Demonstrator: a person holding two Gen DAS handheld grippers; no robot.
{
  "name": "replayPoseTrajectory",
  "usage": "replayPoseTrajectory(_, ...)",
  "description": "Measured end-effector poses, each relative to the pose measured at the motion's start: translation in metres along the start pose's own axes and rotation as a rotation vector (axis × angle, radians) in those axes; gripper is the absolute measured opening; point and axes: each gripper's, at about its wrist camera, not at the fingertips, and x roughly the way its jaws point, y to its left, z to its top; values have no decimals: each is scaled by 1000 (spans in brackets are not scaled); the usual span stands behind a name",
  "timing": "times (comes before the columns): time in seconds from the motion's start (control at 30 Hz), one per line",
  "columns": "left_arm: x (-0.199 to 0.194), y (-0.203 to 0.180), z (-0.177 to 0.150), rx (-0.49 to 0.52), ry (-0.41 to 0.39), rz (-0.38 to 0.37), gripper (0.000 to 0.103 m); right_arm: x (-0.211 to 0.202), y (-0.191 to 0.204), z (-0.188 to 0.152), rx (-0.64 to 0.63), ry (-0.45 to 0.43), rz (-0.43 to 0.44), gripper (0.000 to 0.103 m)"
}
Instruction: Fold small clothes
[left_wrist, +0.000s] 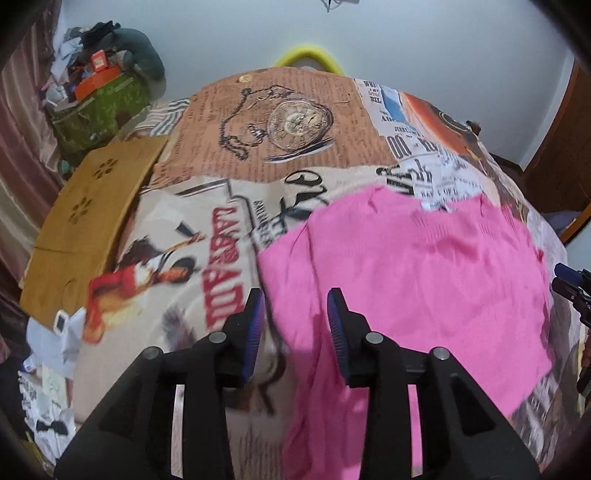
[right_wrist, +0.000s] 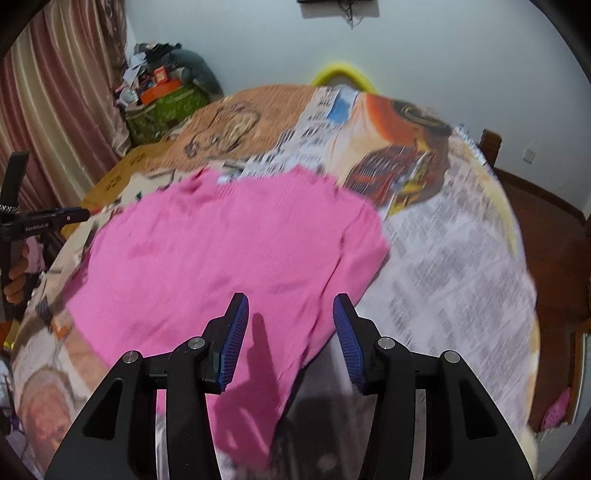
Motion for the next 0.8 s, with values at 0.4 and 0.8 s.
replayPoseTrajectory(0.4,96,-24,37,1,140,-67,22,71,-8,56,-12,36,-35,35)
replayPoseTrajectory(0.8,78,-15,45,32,-2,52,5,74,-12,56,-33,-2,-118,4)
